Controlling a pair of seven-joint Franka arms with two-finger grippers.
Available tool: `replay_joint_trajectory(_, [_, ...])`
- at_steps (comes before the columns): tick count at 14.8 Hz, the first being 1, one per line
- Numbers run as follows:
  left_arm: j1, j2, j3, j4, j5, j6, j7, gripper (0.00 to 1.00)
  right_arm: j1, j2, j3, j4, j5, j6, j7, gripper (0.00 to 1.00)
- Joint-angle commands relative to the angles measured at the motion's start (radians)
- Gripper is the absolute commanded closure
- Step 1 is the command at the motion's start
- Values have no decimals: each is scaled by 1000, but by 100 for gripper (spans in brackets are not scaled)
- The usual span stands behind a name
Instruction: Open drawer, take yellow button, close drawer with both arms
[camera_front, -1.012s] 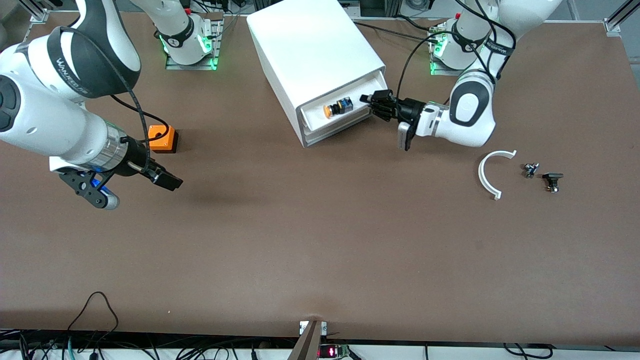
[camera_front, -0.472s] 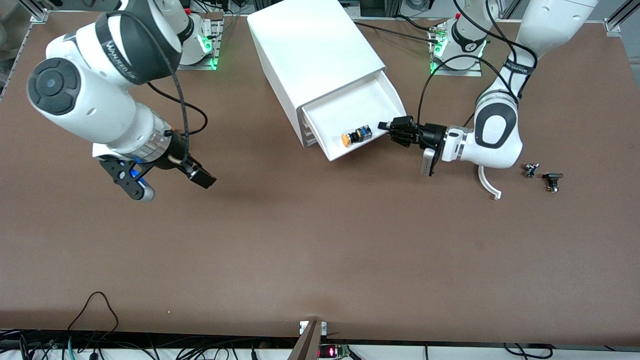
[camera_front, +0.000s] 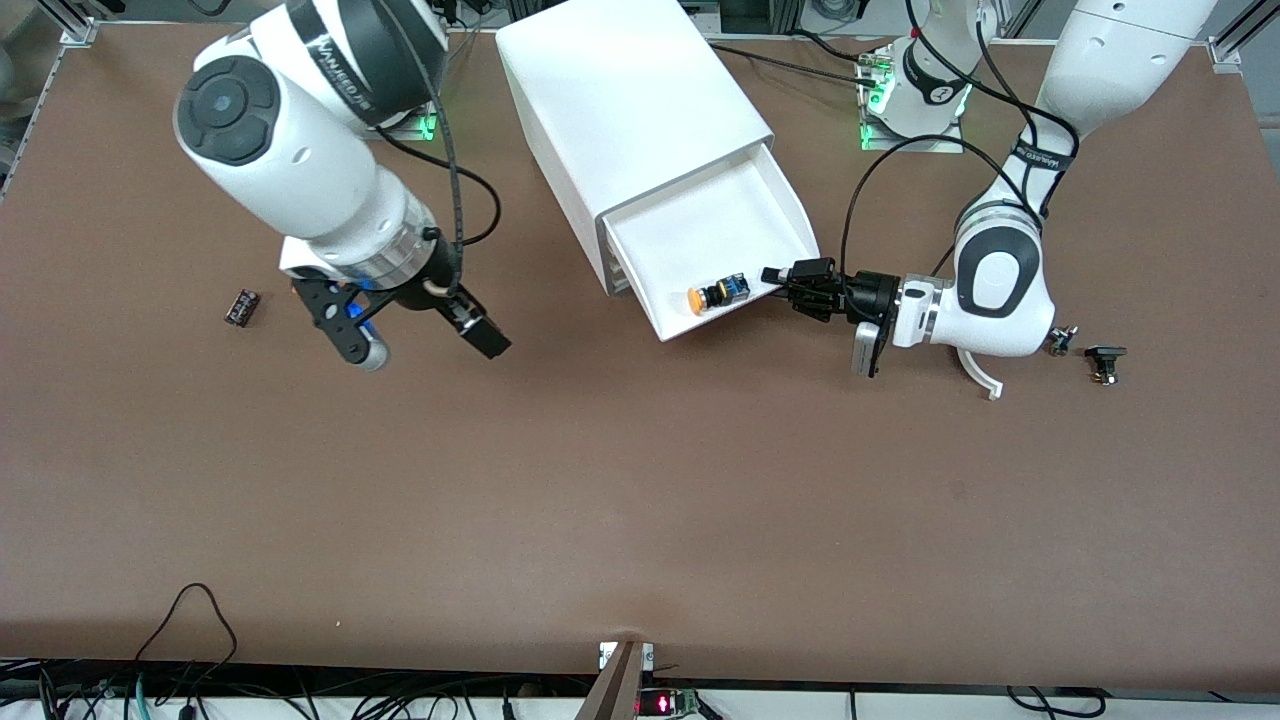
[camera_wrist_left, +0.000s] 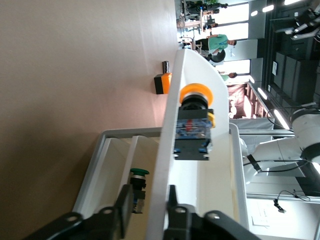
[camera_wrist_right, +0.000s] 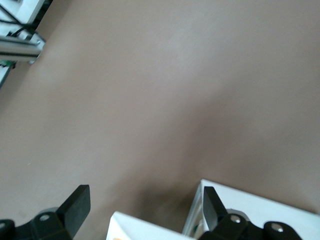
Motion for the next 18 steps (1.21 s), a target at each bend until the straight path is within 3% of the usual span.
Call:
replay_joint_trajectory(1, [14,-35,-2,35,57,14,-105,0,41,38,-5,43,44,45,55,0])
replay_joint_trajectory(6, [14,-168,-12,119,299,8,-478,0,148,78,-5,43,59,165,195,0])
replay_joint_trajectory(9, [2,-231,-37,182,552,-7,-735,0,187,105,-5,72,59,202,284,0])
replay_joint_trajectory(13, [1,-241,-126,318,849,-107,-1053,0,236,158,-7,126,58,206,382,0])
replay_joint_trajectory(15, [2,-253,-161,325,997,-132,-1127,0,257,181,-7,131,56,240,428,0])
replay_joint_trajectory(18, [16,-262,-175,320,1095,-136,-1162,0,300,222,-8,131,53,281,483,0])
